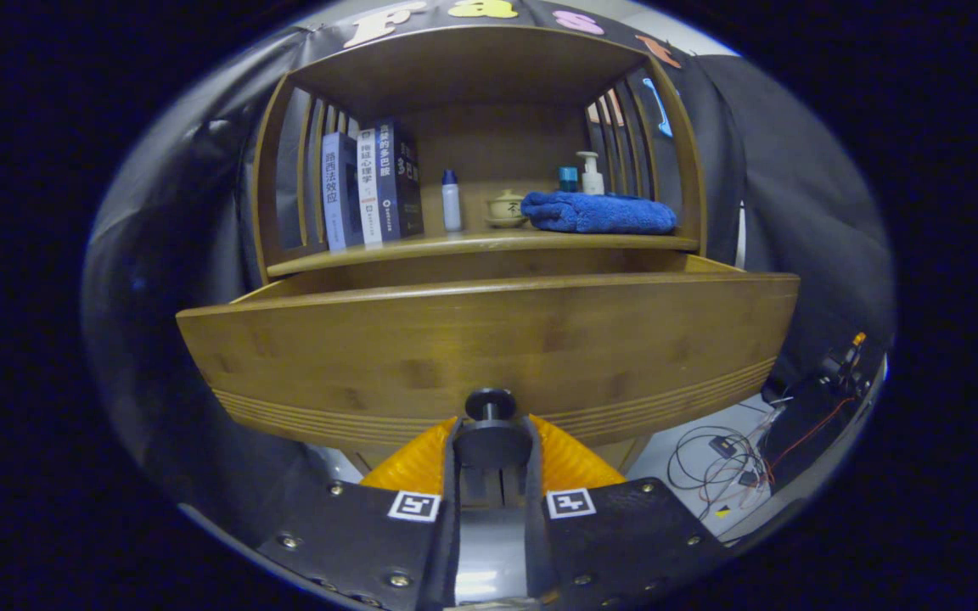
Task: Pull open the drawer, take out the items inside it, and place them on the countertop above the cabinet.
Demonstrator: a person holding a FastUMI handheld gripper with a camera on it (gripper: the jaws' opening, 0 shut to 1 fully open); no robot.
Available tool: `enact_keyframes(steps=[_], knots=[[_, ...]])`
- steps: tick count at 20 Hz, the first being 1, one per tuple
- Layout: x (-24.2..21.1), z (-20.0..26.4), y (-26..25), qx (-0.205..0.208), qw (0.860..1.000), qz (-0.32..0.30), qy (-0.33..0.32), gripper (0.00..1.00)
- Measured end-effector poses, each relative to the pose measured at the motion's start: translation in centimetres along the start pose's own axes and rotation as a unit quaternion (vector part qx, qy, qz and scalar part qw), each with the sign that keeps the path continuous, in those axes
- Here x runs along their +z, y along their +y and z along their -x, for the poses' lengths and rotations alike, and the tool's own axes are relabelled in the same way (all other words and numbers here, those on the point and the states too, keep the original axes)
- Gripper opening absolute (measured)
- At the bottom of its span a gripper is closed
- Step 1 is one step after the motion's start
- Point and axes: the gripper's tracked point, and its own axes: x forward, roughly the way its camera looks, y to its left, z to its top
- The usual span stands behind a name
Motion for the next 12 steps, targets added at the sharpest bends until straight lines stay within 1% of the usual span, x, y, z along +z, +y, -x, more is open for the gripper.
enact_keyframes(steps=[1, 2, 3, 7, 12], knots=[[-0.7, 0.6, 0.0, -0.001, 1.000, 0.003, 0.007, 0.31], [-0.2, 1.0, -0.1, -0.004, 1.000, -0.006, -0.008, 0.31], [-0.7, 1.4, 0.0, -0.006, 1.000, -0.006, 0.002, 0.31], [-1.4, 2.6, -0.1, -0.018, 1.000, -0.005, 0.006, 0.31], [-1.5, 3.0, 0.0, -0.011, 1.000, -0.007, 0.003, 0.31]])
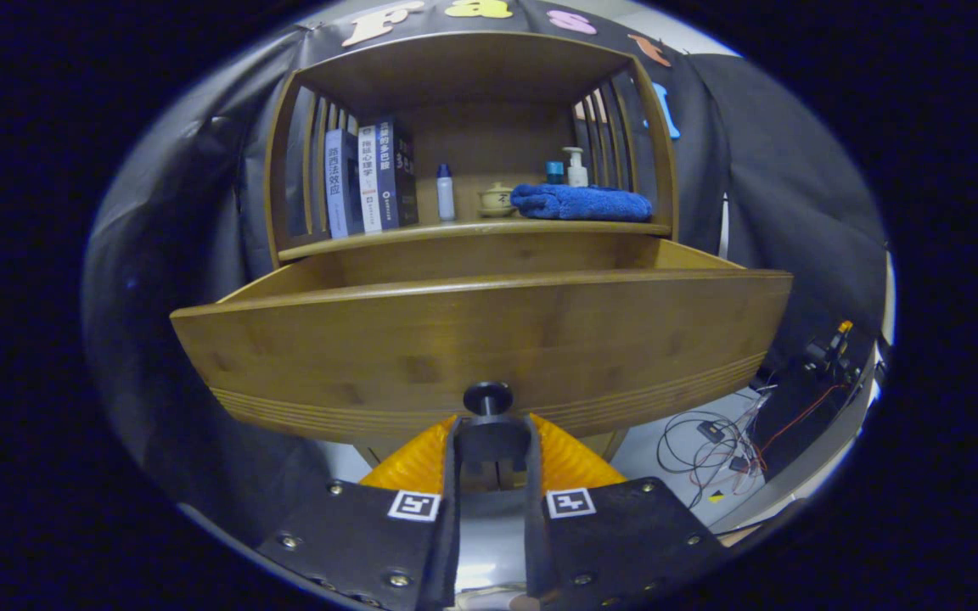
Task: Pull open the drawer, take out the items inside it, and place them on the countertop above the cabinet.
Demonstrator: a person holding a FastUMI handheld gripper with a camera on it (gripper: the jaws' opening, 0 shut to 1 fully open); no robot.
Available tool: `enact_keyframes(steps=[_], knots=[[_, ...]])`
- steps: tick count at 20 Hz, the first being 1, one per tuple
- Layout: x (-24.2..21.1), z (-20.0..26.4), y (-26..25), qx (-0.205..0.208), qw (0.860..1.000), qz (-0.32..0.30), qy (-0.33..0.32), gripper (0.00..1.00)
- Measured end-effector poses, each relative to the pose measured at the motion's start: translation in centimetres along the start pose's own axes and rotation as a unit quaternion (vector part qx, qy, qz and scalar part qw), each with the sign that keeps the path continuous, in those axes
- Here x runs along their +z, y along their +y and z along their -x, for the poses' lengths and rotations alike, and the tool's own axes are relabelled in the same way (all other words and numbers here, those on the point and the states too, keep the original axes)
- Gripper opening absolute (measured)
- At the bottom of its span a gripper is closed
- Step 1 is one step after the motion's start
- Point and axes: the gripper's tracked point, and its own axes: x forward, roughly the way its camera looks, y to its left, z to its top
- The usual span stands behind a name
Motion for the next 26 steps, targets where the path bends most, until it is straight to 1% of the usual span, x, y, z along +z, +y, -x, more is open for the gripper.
enact_keyframes(steps=[7, 9, 10, 11, 15, 19, 22, 24, 26], knots=[[0.1, -0.1, 0.0, 0.007, 1.000, 0.000, -0.005, 0.32], [0.2, 0.0, 0.0, 0.011, 1.000, -0.002, -0.006, 0.40], [0.6, 0.3, 0.0, 0.011, 1.000, -0.003, -0.013, 0.40], [1.2, 0.5, 0.0, 0.013, 1.000, -0.005, -0.024, 0.45], [3.6, 2.1, 0.0, 0.014, 0.998, -0.004, -0.062, 0.45], [6.9, 3.8, 0.5, 0.005, 0.996, 0.010, -0.090, 0.45], [10.9, 4.8, 1.6, -0.002, 0.993, 0.014, -0.114, 0.45], [13.8, 4.8, 2.7, -0.006, 0.992, 0.014, -0.127, 0.45], [16.0, 4.0, 3.2, -0.021, 0.992, 0.014, -0.123, 0.45]])
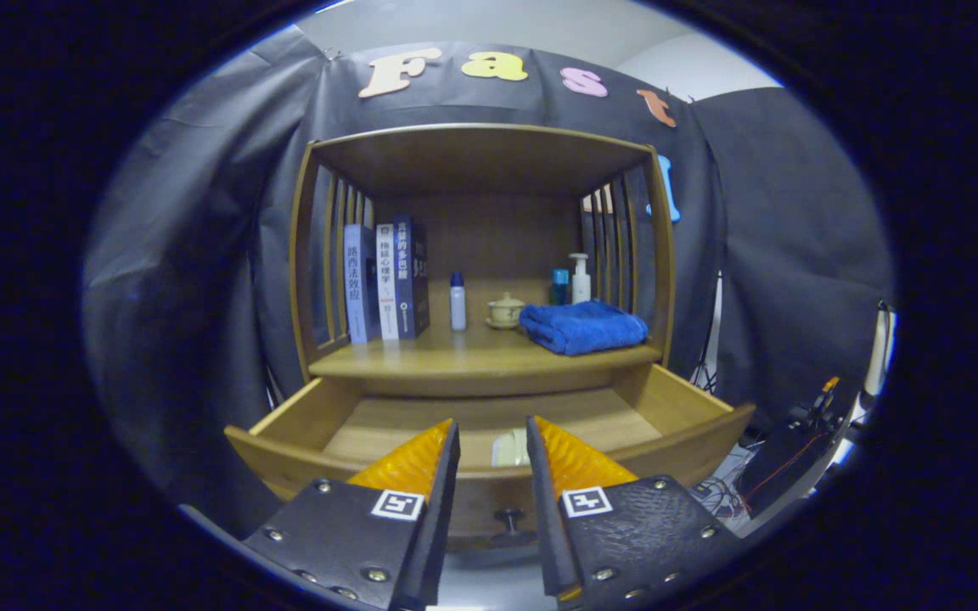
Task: Pull open the drawer, take out the items inside it, and place them on the countertop above the cabinet.
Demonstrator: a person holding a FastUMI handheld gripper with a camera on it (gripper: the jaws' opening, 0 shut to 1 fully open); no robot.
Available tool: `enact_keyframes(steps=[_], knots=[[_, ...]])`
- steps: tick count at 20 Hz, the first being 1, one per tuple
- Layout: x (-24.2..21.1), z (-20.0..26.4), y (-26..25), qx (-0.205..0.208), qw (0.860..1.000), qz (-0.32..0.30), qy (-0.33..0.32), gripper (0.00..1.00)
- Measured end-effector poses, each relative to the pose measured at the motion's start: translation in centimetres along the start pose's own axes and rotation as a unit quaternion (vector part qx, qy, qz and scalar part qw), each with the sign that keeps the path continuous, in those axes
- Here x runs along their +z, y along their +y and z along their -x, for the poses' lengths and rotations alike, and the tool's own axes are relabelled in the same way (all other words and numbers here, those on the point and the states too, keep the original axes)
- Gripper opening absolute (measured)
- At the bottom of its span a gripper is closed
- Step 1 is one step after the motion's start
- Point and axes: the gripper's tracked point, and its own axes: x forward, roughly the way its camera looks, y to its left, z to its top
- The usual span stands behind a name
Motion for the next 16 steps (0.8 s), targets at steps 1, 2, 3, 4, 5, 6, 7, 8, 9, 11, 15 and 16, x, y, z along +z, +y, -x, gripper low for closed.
enact_keyframes(steps=[1, 2, 3, 4, 5, 6, 7, 8, 9, 11, 15, 16], knots=[[0.7, -0.8, 0.1, -0.012, 1.000, 0.002, 0.011, 0.45], [1.1, -1.8, 0.4, -0.019, 1.000, 0.005, 0.025, 0.45], [1.2, -2.6, 0.6, -0.028, 0.999, 0.007, 0.046, 0.45], [1.2, -3.5, 0.7, -0.037, 0.997, 0.009, 0.067, 0.45], [1.1, -4.2, 0.9, -0.045, 0.995, 0.014, 0.091, 0.45], [0.6, -5.1, 1.1, -0.050, 0.992, 0.018, 0.115, 0.45], [0.2, -5.9, 1.4, -0.052, 0.989, 0.023, 0.138, 0.45], [-0.5, -6.6, 1.3, -0.058, 0.985, 0.028, 0.163, 0.45], [-1.3, -7.4, 1.1, -0.067, 0.979, 0.030, 0.189, 0.45], [-3.4, -8.2, 0.7, -0.077, 0.967, 0.031, 0.243, 0.46], [-8.5, -10.3, -1.9, -0.104, 0.938, 0.043, 0.327, 0.45], [-9.6, -11.2, -2.5, -0.103, 0.936, 0.037, 0.335, 0.45]])
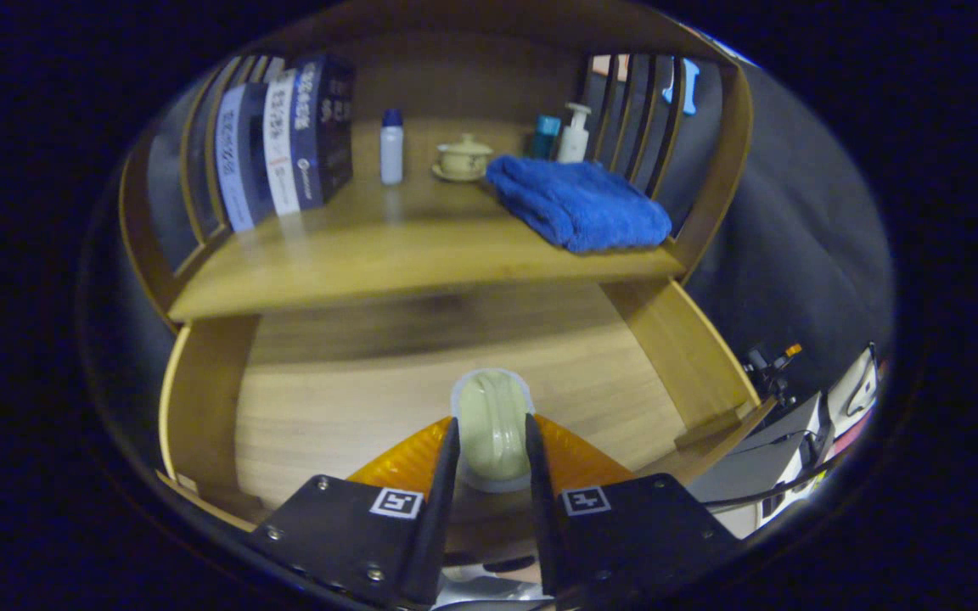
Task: Pull open the drawer, take out the items inside it, and place them on the countertop above the cabinet.
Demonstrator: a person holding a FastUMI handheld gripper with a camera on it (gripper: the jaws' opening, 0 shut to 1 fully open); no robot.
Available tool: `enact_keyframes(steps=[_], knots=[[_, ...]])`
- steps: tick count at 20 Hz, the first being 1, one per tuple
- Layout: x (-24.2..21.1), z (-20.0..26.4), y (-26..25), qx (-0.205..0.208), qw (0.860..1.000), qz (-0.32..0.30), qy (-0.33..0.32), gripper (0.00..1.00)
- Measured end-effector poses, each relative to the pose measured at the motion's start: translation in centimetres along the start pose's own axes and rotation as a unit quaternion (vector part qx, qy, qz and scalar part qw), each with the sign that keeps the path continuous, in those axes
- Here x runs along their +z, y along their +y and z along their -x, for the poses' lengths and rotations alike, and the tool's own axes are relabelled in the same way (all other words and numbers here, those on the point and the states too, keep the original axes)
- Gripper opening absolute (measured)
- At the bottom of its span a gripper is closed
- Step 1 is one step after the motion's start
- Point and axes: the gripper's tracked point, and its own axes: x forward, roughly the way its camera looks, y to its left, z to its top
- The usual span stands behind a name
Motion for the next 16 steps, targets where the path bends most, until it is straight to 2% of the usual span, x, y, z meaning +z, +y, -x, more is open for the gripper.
enact_keyframes(steps=[6, 7, 9, 10, 12, 16], knots=[[-1.4, -4.8, -0.3, 0.017, 0.999, -0.007, 0.028, 0.45], [0.2, -6.2, -0.1, 0.033, 0.999, -0.015, 0.014, 0.45], [-1.1, -5.0, -0.4, 0.024, 0.999, -0.020, 0.016, 0.18], [-0.8, -4.7, -0.2, 0.031, 0.999, -0.025, 0.006, 0.18], [-0.2, -4.1, 0.2, 0.046, 0.998, -0.030, -0.011, 0.09], [2.2, -1.5, -0.7, 0.052, 0.995, -0.061, -0.065, 0.09]])
